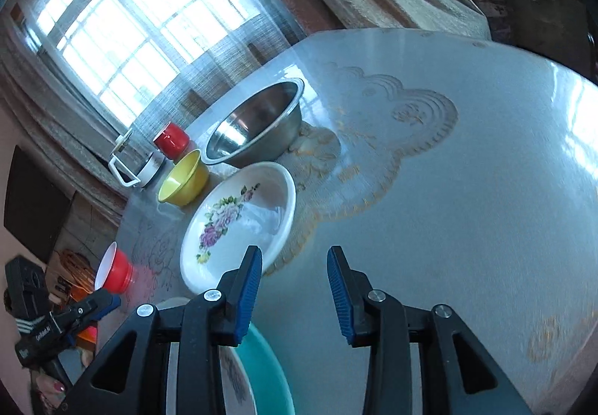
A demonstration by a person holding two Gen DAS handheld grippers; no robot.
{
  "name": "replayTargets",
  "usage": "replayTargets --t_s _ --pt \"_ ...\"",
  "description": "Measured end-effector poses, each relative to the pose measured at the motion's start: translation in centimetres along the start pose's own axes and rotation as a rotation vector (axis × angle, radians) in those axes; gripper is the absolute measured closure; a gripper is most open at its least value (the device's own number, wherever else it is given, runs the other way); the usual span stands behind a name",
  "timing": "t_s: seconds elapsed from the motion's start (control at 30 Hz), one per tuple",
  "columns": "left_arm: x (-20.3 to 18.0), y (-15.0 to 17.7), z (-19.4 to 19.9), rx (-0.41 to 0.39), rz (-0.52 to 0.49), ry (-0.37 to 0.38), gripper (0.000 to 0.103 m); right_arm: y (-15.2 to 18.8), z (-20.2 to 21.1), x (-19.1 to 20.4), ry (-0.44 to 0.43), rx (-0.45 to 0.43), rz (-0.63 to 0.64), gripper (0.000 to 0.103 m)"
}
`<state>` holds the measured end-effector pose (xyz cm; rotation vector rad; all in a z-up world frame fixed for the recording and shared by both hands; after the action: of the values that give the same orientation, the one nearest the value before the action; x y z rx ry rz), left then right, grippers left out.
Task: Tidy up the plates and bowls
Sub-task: 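Move the left gripper to the white floral plate and grasp its rim, then lift the floral plate with the left gripper toward the plate stack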
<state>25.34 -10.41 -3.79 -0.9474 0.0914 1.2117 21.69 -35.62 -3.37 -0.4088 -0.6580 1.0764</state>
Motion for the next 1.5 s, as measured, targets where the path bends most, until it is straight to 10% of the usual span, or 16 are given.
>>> replayTargets --t_s 0.67,1.2,1.5 --pt "0.4 -3.4 -9.7 0.227 -0.07 -0.079 0.013 -2.0 -6.9 1.6 -0.057 0.086 0.118 0.072" --pt "-2.2 -3.1 -13.6 0.337 -0.29 -0.073 0.062 -1.9 -7.7 3.0 -0.08 0.067 0.175 0.085" --pt "-3.0 -3.3 -14.4 0.329 -0.361 -0.14 0.061 -2.0 -7.9 2.9 -0.101 0.074 0.148 0.085"
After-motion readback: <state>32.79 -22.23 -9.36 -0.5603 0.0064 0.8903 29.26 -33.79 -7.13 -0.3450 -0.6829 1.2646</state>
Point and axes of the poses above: each gripper's, at about its wrist camera, not at the fingertips, and z roughly against the way its jaws point, x to its left, y to its underside, the point moved 9 cm from there along -z, roughly the way its jaws point, and after that the axes turned 15 degrees about y, right-handed, at the moved point
